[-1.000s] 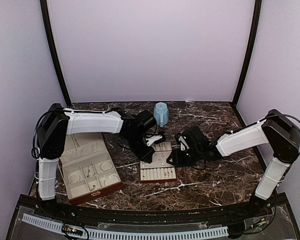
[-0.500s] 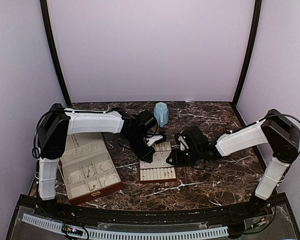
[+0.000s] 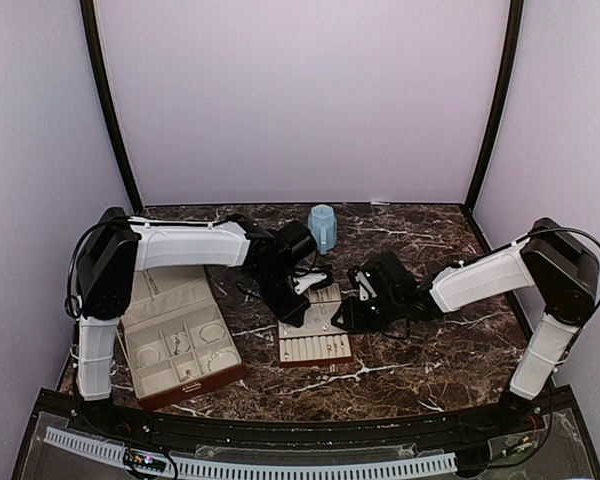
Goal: Organize the mixed jewelry
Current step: Insert the earring into the earring holder.
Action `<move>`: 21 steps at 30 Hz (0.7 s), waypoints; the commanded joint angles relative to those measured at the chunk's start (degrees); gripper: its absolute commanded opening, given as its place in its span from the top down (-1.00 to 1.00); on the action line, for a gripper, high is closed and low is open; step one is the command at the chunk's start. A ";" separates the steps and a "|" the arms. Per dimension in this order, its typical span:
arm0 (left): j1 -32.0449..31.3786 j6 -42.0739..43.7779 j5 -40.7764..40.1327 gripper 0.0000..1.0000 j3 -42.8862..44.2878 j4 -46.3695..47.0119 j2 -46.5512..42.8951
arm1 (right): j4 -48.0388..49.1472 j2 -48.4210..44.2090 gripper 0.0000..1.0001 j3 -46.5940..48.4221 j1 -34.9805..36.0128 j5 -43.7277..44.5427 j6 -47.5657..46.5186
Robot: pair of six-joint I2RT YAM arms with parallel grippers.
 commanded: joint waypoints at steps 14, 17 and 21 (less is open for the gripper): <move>-0.44 0.99 -0.86 1.00 1.31 -1.37 0.32 | 0.21 1.29 0.18 0.28 1.05 -0.45 0.20; -0.46 0.95 -0.53 1.00 1.36 -1.15 0.42 | 0.14 1.24 0.18 0.37 1.09 -0.44 0.23; -0.58 0.84 0.04 1.00 1.37 -0.93 0.51 | -0.04 1.33 0.18 0.37 1.10 -0.49 0.13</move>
